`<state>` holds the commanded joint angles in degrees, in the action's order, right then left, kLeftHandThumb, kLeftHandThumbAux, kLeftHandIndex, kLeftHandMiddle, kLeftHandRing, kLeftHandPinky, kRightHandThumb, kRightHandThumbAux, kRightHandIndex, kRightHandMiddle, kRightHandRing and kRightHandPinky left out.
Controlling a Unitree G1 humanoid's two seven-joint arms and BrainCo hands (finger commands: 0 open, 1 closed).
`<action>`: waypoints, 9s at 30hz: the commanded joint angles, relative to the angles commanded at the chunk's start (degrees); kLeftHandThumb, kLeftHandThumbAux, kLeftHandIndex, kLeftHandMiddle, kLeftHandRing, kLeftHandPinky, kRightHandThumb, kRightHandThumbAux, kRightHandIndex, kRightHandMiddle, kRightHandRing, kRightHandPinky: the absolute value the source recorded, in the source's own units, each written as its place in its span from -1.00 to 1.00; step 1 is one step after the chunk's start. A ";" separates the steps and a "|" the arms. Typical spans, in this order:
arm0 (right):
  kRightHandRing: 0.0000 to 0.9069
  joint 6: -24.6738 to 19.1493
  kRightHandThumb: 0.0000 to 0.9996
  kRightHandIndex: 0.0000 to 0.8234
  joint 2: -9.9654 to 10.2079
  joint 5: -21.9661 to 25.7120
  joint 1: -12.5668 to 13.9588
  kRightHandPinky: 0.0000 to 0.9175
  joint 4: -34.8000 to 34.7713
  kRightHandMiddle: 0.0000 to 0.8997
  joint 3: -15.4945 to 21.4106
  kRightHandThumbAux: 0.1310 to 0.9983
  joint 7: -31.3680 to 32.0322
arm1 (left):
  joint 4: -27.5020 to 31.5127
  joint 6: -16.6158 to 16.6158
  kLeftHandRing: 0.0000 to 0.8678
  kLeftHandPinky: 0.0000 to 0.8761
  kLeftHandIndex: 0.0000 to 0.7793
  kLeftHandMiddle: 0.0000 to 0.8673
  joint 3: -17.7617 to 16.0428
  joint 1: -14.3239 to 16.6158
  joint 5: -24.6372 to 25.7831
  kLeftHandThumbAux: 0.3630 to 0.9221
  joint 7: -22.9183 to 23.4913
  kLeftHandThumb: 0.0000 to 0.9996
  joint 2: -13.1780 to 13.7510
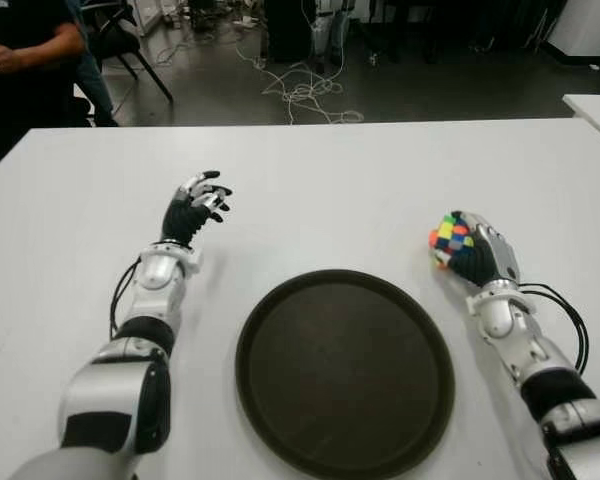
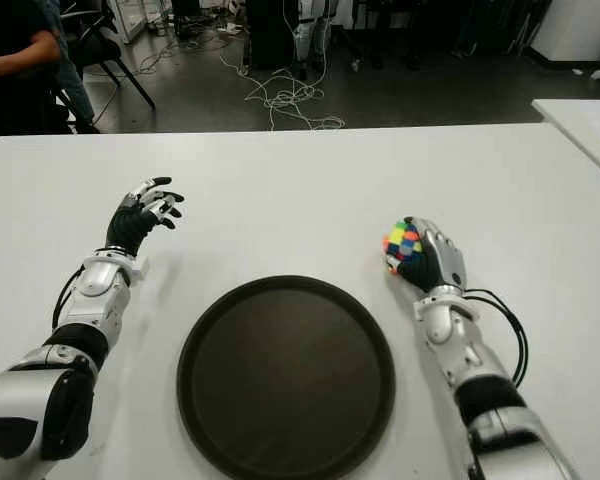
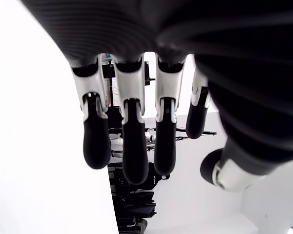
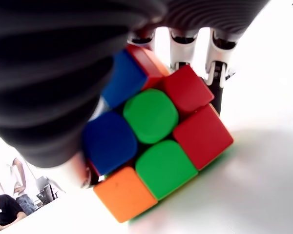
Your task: Pick up the Rubik's Cube and put it in the plate
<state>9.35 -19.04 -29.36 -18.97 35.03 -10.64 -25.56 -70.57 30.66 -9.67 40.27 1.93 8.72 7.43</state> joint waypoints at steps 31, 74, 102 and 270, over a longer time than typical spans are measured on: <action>0.47 10.18 0.38 0.02 4.96 -11.20 -6.11 0.51 -16.65 0.40 -5.54 0.40 -7.17 | -0.16 -0.04 0.15 0.27 -0.40 -0.03 -0.21 -0.22 0.01 0.02 0.19 -0.68 -0.09; 0.07 14.35 0.39 0.01 -2.56 13.13 -1.74 0.15 -29.57 0.08 -14.88 0.40 51.12 | 0.76 -0.08 0.15 0.28 -0.42 -0.03 -0.26 -0.37 0.07 0.02 -0.98 -0.69 -0.32; -0.07 3.88 0.38 0.00 -5.50 5.68 -2.41 -0.08 -35.76 -0.07 -14.98 0.40 60.98 | 1.08 -0.18 0.15 0.28 -0.43 -0.06 -0.57 -0.52 0.48 0.14 -0.58 -0.69 -0.27; -0.39 20.17 -0.83 -0.58 14.44 25.36 -7.99 -0.39 17.38 -0.40 17.93 0.52 10.54 | 0.07 3.44 -0.44 -0.40 -0.39 -0.43 1.13 -1.17 -1.90 0.44 -1.33 -0.65 0.57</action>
<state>29.52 -4.60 -4.00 -26.97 52.41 7.29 -15.01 -70.50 34.10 -8.54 39.10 0.03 7.38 8.00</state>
